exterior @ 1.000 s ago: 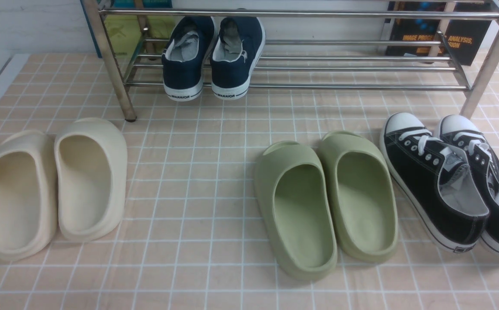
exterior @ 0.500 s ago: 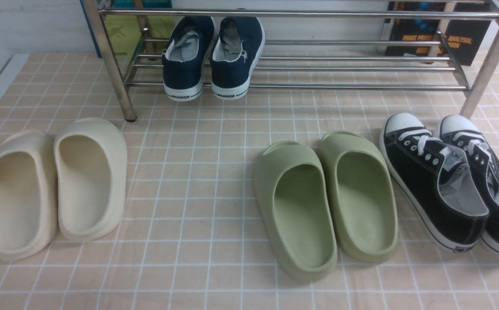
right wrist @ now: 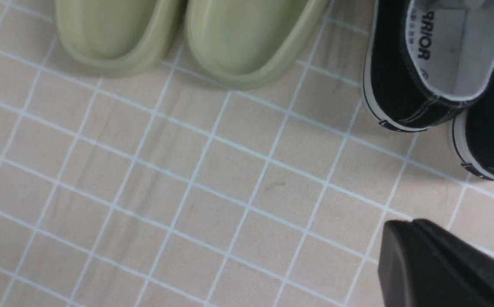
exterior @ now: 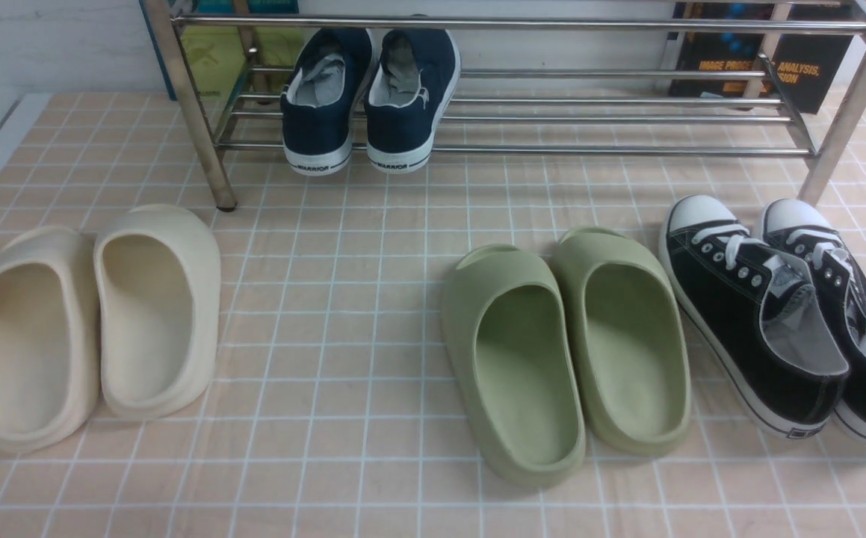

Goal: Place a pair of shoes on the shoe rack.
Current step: Use the right arm to grab the shoe closest to it

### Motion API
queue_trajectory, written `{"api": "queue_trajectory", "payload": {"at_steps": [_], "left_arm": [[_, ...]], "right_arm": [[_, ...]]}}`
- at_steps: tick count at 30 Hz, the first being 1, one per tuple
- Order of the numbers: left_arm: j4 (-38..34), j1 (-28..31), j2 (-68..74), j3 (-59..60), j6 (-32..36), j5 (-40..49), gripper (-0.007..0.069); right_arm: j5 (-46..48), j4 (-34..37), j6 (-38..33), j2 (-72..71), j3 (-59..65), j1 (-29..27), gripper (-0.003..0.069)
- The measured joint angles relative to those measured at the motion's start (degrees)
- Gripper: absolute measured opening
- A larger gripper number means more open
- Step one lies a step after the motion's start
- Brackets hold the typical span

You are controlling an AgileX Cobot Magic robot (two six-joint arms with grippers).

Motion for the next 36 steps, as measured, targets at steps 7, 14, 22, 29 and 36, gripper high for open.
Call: {"api": "queue_trajectory", "payload": {"at_steps": [7, 14, 22, 29, 36], "left_arm": [[0.3, 0.0, 0.0, 0.0, 0.0, 0.0, 0.0220], [0.4, 0.0, 0.0, 0.0, 0.0, 0.0, 0.0222], [0.4, 0.0, 0.0, 0.0, 0.0, 0.0, 0.0225], [0.4, 0.0, 0.0, 0.0, 0.0, 0.0, 0.0233], [0.4, 0.0, 0.0, 0.0, 0.0, 0.1, 0.0235]], "right_arm": [[-2.6, -2.7, 3.1, 14.2, -6.0, 0.4, 0.0097], [-7.2, -6.5, 3.5, 24.3, -6.4, 0.5, 0.0451], [-14.8, -8.4, 3.6, 31.7, -6.6, 0.5, 0.0465], [-15.4, -8.9, 3.6, 33.1, -6.8, 0.5, 0.0055], [-8.3, -8.6, 3.6, 29.3, -10.2, 0.5, -0.0004]]}}
